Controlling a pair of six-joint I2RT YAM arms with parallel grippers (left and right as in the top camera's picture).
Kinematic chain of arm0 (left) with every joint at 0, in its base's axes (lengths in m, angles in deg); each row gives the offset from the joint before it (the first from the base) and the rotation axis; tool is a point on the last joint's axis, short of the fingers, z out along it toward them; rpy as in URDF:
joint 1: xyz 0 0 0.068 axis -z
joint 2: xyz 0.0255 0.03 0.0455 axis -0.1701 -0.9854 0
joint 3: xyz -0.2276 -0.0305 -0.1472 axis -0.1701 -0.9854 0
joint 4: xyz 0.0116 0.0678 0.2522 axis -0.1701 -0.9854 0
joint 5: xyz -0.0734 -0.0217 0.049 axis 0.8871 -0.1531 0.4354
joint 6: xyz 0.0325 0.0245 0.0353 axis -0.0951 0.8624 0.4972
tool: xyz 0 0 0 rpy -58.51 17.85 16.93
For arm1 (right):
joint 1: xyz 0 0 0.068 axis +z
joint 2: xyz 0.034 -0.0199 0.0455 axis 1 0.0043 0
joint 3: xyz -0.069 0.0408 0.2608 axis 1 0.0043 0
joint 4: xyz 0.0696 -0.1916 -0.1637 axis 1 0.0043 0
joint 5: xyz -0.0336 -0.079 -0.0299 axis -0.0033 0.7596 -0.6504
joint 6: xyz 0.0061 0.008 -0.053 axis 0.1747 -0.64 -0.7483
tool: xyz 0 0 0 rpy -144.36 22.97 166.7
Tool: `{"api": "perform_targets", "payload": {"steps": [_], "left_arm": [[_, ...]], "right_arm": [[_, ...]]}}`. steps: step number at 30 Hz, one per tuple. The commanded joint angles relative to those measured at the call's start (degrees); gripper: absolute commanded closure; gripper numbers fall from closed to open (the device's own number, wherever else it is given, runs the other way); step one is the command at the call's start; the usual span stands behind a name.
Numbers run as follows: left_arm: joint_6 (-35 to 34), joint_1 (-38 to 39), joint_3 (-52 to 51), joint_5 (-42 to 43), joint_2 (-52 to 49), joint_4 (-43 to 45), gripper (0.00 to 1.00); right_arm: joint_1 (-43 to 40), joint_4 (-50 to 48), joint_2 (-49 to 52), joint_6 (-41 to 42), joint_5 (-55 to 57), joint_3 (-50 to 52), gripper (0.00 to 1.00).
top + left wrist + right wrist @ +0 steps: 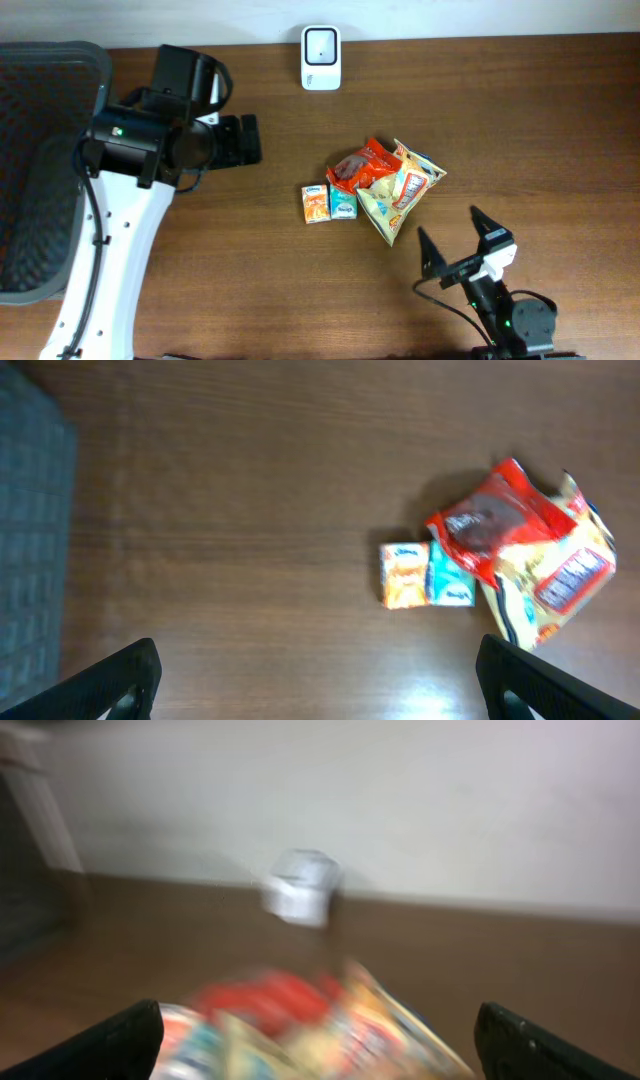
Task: Scan the item barcode
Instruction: 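Reach the right gripper to the pile and grasp the red bag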
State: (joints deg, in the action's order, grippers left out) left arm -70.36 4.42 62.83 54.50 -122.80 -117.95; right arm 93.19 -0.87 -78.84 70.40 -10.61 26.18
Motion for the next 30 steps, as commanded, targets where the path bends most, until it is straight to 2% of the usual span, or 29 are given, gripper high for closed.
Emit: {"api": "perform_targets", "payload": {"steps": [1, 5, 6, 8, 11, 13, 17, 19, 21, 22, 26, 30], "left_arm": [[-0.6, -2.5, -0.2, -1.2, -0.2, -0.2, 0.01], [-0.5, -3.1, -0.2, -2.5, -0.2, -0.9, 0.01], [-0.5, -3.2, -0.2, -7.0, -0.2, -1.7, 0.01], [-0.6, -3.3, -0.2, -11.3, -0.2, -2.1, 0.01], [-0.6, -4.2, -0.2, -10.9, -0.2, -2.1, 0.01], [-0.5, -4.3, -0.2, -11.4, -0.2, -2.3, 0.01], [-0.6, -4.3, -0.2, -11.3, -0.2, -2.5, 0.01], [-0.5, -4.3, -0.2, -11.3, -0.2, -2.5, 0.01], [-0.5, -4.3, -0.2, -11.3, -0.2, -2.5, 0.01], [-0.5, -4.3, -0.2, -11.3, -0.2, -2.5, 0.01], [-0.5, -4.3, -0.2, -11.3, -0.2, -2.5, 0.01], [-0.5, -4.3, -0.2, -11.3, -0.2, -2.5, 0.01]], "right_arm": [[0.3, -2.4, -0.3, 3.0, -16.6, 0.3, 0.02], [0.3, -12.2, -0.3, 3.1, -23.1, 0.3, 0.02], [0.3, -18.9, -0.3, 5.6, -24.0, 0.1, 0.01], [0.3, -25.3, -0.3, 7.3, -22.3, -1.5, 0.02], [0.2, -23.8, 0.1, 6.8, -16.2, -8.1, 0.01], [0.2, -17.6, 2.1, 0.8, -14.0, -15.6, 0.02], [0.2, 4.5, 11.5, -9.2, -5.9, -33.9, 0.02], [0.2, 23.5, 21.2, -10.9, 1.4, -48.0, 0.02], [0.3, 38.4, 30.3, -10.7, 1.0, -59.3, 0.02], [0.3, 40.8, 32.5, -10.4, -0.9, -61.4, 0.02], [0.3, 54.6, 44.0, -1.8, -29.6, -67.1, 0.02], [0.3, 50.2, 51.5, 1.3, -40.3, -67.1, 0.02]]}}
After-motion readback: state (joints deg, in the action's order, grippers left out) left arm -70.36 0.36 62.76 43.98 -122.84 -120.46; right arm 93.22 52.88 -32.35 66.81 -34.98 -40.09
